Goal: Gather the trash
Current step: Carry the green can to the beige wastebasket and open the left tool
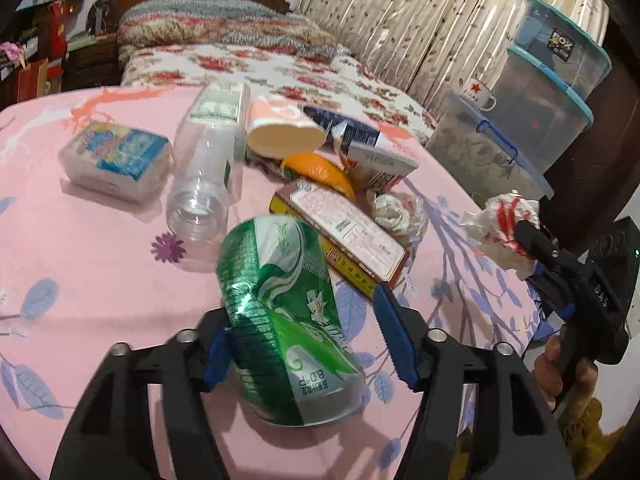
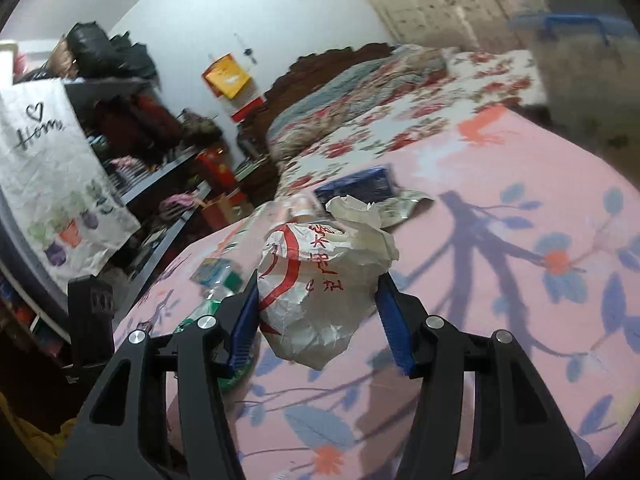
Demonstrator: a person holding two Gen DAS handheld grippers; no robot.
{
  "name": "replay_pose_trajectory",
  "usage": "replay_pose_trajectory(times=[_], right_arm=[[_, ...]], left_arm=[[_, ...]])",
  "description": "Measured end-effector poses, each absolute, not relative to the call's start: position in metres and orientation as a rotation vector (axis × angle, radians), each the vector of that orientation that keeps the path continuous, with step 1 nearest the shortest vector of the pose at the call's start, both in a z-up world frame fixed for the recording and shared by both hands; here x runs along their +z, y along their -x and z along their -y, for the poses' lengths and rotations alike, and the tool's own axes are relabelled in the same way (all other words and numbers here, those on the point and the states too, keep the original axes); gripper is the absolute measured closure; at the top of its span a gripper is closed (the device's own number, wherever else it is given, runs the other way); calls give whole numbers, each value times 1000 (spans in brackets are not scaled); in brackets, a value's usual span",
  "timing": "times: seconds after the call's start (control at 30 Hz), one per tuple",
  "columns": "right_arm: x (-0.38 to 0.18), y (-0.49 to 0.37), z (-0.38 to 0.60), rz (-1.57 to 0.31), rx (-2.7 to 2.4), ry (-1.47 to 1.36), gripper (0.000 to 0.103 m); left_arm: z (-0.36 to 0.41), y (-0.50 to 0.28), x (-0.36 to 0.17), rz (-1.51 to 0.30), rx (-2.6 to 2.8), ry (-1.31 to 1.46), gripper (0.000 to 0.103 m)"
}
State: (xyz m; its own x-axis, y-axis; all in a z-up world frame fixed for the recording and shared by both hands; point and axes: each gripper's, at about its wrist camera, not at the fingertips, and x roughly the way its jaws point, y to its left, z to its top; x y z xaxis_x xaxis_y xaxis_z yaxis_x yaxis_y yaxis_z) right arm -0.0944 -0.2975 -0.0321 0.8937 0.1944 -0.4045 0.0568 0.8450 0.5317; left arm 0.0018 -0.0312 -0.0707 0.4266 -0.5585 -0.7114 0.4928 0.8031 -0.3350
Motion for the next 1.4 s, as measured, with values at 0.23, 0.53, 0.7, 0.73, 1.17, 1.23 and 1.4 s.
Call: replay_pose_trajectory(times=[0.23,0.53,0.7,0.73,1.17,1.23,1.4], right_arm=[[-38,96,310,-457,58,-589,46],[-38,97,313,-453,46,-573,46],[-45,92,319,-508,-8,-521,46],[-46,93,321,-510,-14,-520,46],[-53,135,406,-471,-208,-555,46],[-53,144,435,-471,-261,-562,46],[-54,156,512,-479,-371,-595,46]], left_arm=[[24,5,-60,-886,-681,103,73],[9,6,-11,-788,-718,180,73],[32,-1,8,-774,-780,152,74],[37,-3,10,-778,-794,147,74],[234,-21,-8,-899,-1091,-75,74],[272,-23,-12,-924,-1135,-97,74],[389,-30,-16,-969,-1248,-165,74]])
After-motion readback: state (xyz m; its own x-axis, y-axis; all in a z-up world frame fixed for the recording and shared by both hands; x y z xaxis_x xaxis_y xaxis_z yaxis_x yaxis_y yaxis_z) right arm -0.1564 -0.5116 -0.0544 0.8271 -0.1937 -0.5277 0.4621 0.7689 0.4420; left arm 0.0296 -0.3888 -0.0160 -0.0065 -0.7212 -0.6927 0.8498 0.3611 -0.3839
